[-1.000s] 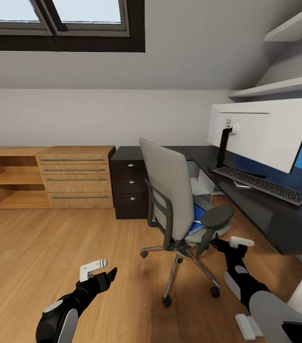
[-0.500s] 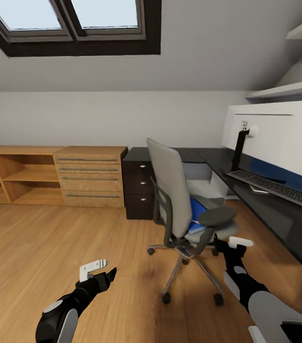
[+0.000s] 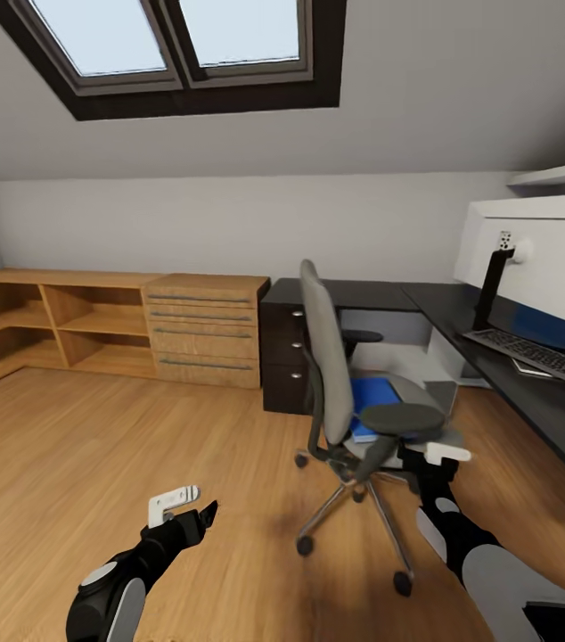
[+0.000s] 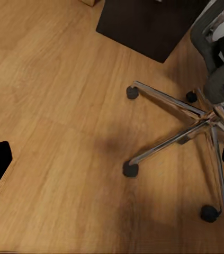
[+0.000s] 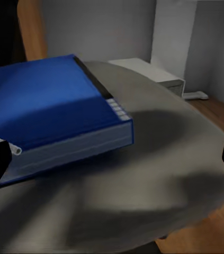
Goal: In the bedroom, organize the workspace by keeping the computer under the desk, ensuring the monitor is on the desk, placing the keyboard on the desk next to the monitor, placing the mouse on the desk next to the keyboard, moving the folder from the swivel chair onto the desk next to the mouse, stacking the notebook on top of the folder with the pen on top of the notebook, and positioning the swivel chair next to the desk.
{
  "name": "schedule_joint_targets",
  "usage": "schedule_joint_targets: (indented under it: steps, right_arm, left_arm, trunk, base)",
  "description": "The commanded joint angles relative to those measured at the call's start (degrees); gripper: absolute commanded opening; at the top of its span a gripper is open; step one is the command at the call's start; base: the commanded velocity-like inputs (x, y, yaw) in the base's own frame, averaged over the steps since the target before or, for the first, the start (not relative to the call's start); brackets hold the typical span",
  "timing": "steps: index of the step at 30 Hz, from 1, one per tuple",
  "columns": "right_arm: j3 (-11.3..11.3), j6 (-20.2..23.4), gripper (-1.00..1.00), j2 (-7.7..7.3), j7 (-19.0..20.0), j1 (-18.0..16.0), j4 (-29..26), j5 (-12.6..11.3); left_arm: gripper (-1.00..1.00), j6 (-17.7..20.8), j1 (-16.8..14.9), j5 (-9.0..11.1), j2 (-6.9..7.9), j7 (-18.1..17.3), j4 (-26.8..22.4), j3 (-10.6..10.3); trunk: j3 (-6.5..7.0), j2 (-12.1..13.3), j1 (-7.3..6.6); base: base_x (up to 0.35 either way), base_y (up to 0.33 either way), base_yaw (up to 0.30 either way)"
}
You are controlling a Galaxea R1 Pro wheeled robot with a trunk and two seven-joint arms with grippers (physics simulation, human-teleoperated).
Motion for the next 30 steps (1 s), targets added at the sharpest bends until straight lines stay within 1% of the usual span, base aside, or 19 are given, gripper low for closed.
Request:
schedule_joint_targets:
  steps: [1, 5, 9, 16, 20, 25, 30]
  right_arm:
    - [0.00, -0.25, 1.00, 0.17, 0.13, -0.03, 0.03, -0.41]
    - [-0.02, -0.25, 1.00, 0.80, 0.13, -0.03, 0.03, -0.38]
    - [0.01, -0.25, 1.00, 0.94, 0.14, -0.03, 0.03, -0.38]
    - [0.02, -0.20, 1.00, 1.38, 0.13, -0.03, 0.03, -0.45]
    - [0.00, -0.19, 1.00, 1.93, 0.13, -0.03, 0.03, -0.46]
    - [-0.06, -0.20, 1.00, 2.09, 0.13, -0.03, 0.03, -0.46]
    - [-0.07, -0.21, 1.00, 2.03, 0.13, -0.03, 0.03, -0.47]
  left_arm:
    - [1.00, 0.33, -0.04, 0.59, -0.05, 0.26, -0.05, 0.07]
    - [1.00, 0.33, -0.04, 0.59, -0.05, 0.26, -0.05, 0.09]
    - [1.00, 0.33, -0.04, 0.59, -0.05, 0.26, -0.05, 0.10]
    - [1.00, 0.33, -0.04, 0.62, -0.05, 0.26, -0.05, 0.07]
    - [1.00, 0.36, -0.04, 0.67, -0.05, 0.25, -0.05, 0.07]
    - [1.00, 0.35, -0.04, 0.68, -0.05, 0.24, -0.05, 0.07]
    - [1.00, 0.33, -0.04, 0.68, -0.05, 0.21, -0.05, 0.07]
  trunk:
    - [-0.01, -0.03, -0.02]
    - [0.16, -0.03, -0.02]
    - [0.33, -0.03, -0.02]
    - [0.49, -0.03, -0.02]
    - [0.49, -0.03, -0.02]
    - [0.49, -0.03, -0.02]
    - [0.49, -0.03, -0.02]
  base:
    - [-0.128, -0.126, 0.237]
    - [-0.202, -0.198, 0.237]
    - [-0.086, -0.085, 0.238]
    - [-0.010, -0.010, 0.261]
    - [0.000, 0.000, 0.279]
    - [0.000, 0.000, 0.265]
    - [0.000, 0.000, 0.094]
